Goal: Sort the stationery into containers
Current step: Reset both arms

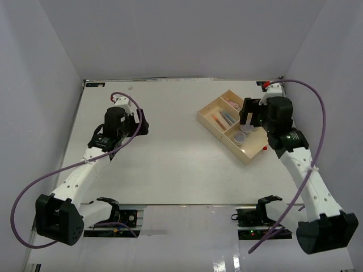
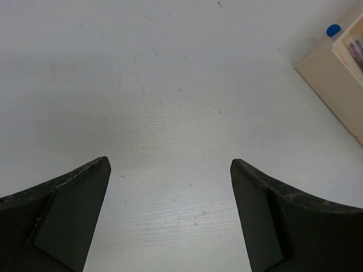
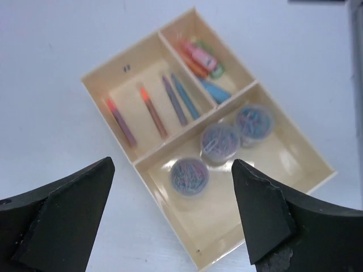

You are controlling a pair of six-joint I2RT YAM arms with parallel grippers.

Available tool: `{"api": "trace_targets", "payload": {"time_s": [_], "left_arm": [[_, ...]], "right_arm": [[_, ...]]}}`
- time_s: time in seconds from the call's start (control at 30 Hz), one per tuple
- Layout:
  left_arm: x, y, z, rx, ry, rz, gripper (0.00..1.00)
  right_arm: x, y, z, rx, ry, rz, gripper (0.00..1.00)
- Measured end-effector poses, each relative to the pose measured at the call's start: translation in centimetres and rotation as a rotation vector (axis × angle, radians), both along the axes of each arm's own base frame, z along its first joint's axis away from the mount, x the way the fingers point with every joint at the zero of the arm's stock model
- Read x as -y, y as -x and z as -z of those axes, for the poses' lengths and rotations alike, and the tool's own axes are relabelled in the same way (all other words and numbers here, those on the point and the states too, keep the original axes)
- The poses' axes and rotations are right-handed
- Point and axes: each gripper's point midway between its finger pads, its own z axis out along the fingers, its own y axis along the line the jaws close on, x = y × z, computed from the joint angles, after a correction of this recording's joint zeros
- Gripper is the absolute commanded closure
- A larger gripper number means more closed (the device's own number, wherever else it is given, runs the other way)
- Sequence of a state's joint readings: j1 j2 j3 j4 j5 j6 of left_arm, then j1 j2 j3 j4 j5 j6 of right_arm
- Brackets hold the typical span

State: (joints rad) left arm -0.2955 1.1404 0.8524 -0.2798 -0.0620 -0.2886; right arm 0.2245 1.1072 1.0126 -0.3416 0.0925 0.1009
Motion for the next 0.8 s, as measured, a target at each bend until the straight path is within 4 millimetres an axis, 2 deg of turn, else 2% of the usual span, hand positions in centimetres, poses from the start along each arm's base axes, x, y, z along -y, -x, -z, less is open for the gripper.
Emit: {"api": "trace_targets", "payload": {"time_s": [0.07,0.17,0.23,0.37,0.47,0.6,0.7,0.8], "left_arm": [[0.1,0.4,-1.5,0.02,0.015,0.006,0.02],[0.0,1.0,-5.7,0.098,0.046,0.01,0.02],[-0.2,1.8,-9.4,0.172,0.068,0.011,0.02],[-1.1,4.4,-16.2,0.329,0.112,0.006,0.02],[-2.2,7.1,-19.4,0.42,0.136,-0.005,0.02],[-3.8,10.9,-21.8,0.512,0.163,-0.031,0.02],[-4.9,12.8,-22.0,0.556,0.172,-0.06,0.02],[-5.7,13.9,-20.6,0.546,0.172,-0.091,0.02]], "right_arm": [[0.8,1.4,-5.0,0.148,-0.016,0.022,0.1],[2.3,4.0,-10.3,0.313,-0.038,0.067,0.1],[3.4,6.3,-13.1,0.415,-0.049,0.099,0.1],[5.3,10.4,-16.7,0.562,-0.058,0.147,0.1],[6.7,12.9,-18.0,0.639,-0.052,0.187,0.1],[7.9,15.6,-17.5,0.706,-0.056,0.222,0.1],[8.2,16.7,-16.3,0.735,-0.054,0.218,0.1],[8.1,17.0,-15.0,0.734,-0.048,0.206,0.1]]}}
